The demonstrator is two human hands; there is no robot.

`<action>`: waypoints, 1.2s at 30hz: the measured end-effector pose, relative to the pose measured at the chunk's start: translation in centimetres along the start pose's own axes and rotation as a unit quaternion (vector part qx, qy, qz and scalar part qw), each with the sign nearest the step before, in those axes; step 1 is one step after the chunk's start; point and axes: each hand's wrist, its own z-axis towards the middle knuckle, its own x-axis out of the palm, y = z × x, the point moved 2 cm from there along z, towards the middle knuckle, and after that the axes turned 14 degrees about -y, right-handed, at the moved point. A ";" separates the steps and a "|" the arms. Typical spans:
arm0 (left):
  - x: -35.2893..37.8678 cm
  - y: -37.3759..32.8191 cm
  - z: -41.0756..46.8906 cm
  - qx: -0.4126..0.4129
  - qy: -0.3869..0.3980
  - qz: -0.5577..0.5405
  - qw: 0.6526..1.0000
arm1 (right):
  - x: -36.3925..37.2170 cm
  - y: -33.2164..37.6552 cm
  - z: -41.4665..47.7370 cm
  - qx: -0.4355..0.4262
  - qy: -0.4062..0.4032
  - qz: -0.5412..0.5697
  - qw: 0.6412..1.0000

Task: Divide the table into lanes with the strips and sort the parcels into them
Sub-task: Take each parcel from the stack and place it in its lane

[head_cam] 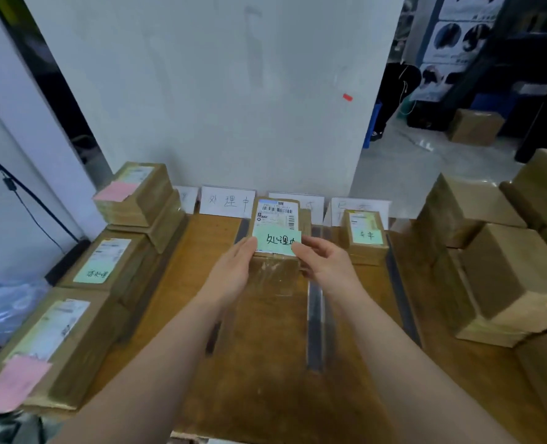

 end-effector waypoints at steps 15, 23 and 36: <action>-7.7 3.0 15.4 -0.030 -0.057 0.050 0.997 | 16.2 -0.7 9.6 0.062 0.070 -0.017 0.995; -8.6 6.2 24.2 -0.086 -0.018 0.025 0.996 | 23.3 -4.0 15.6 0.088 0.035 -0.055 0.994; -7.5 10.9 32.1 -0.076 0.026 0.043 0.996 | 28.4 -8.8 20.7 0.086 -0.020 -0.109 0.990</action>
